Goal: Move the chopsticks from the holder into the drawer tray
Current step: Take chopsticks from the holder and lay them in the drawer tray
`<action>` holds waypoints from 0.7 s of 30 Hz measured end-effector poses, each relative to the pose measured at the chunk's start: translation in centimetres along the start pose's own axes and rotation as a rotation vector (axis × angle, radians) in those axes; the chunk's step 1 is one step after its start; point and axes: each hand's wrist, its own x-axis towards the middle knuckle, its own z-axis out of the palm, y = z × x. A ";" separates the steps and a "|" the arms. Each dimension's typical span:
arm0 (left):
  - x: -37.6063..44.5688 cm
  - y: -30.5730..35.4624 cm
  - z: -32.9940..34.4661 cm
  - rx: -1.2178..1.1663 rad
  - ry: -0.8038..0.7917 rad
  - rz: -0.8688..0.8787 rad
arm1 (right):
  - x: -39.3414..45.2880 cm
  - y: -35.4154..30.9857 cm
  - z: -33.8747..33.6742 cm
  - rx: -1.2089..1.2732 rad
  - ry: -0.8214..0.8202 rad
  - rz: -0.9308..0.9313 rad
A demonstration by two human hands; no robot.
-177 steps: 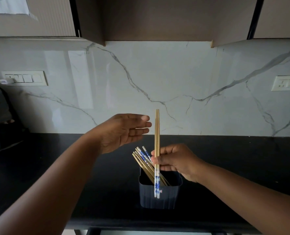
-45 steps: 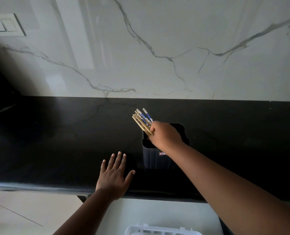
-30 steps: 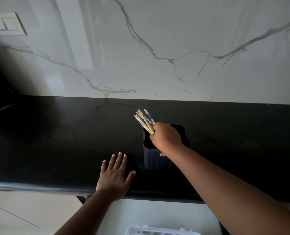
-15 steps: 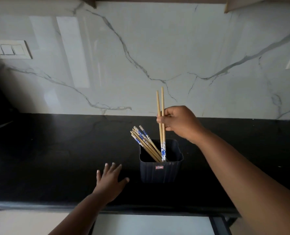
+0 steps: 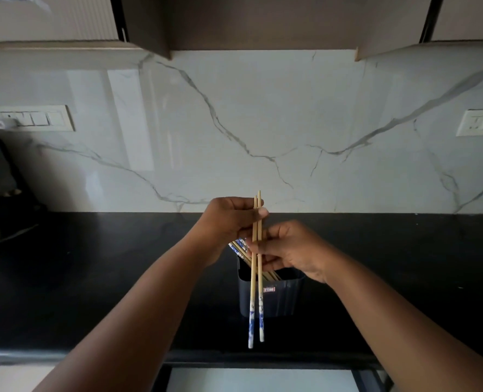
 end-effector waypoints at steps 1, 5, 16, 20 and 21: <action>-0.1 -0.2 0.1 -0.008 0.020 -0.026 | -0.1 0.3 0.1 0.002 -0.012 0.012; -0.5 -1.1 -0.1 -0.075 0.057 -0.081 | -0.4 1.0 0.5 0.011 -0.035 0.048; -0.8 -2.3 -0.2 -0.190 0.089 -0.085 | -0.8 2.2 0.9 0.018 -0.042 0.052; -0.8 -3.3 -0.2 -0.224 0.097 -0.087 | -1.2 3.1 1.0 0.000 -0.018 0.056; -0.8 -3.7 -0.3 -0.218 0.080 -0.085 | -1.2 3.4 1.1 0.003 -0.008 0.058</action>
